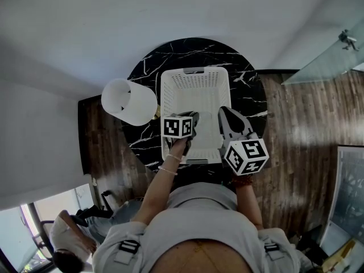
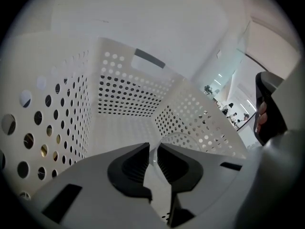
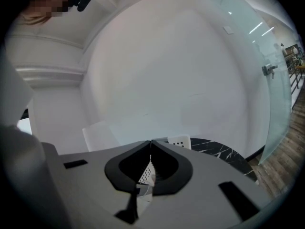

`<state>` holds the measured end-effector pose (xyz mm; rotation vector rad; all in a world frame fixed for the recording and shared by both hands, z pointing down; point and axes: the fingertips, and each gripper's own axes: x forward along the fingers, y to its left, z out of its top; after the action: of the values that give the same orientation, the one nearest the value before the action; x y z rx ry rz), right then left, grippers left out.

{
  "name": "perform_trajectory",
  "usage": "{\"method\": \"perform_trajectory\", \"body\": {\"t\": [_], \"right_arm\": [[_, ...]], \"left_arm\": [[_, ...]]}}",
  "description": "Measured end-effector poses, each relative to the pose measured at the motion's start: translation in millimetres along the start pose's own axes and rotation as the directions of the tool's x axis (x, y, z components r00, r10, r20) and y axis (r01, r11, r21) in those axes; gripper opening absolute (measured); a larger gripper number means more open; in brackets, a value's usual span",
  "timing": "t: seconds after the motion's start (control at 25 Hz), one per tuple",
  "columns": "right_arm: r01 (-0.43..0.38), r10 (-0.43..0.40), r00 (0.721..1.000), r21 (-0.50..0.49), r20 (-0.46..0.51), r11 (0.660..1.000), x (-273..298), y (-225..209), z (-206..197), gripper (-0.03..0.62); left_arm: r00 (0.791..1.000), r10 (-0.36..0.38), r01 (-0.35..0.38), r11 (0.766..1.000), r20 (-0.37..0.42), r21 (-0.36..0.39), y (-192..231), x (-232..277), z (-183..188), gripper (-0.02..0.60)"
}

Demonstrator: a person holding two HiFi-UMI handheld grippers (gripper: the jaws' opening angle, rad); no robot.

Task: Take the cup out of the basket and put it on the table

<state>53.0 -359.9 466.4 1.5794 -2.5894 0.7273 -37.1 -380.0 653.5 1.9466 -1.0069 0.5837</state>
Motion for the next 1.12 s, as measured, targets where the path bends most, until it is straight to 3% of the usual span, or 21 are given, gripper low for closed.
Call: {"method": "perform_trajectory", "body": {"t": [1.12], "right_arm": [[0.03,-0.03,0.999,-0.018,0.018,0.999,-12.1,-1.5,4.7,0.012]], "left_arm": [[0.984,-0.101,0.099,0.995,0.149,0.019,-38.6,-40.7,38.4,0.058]]}}
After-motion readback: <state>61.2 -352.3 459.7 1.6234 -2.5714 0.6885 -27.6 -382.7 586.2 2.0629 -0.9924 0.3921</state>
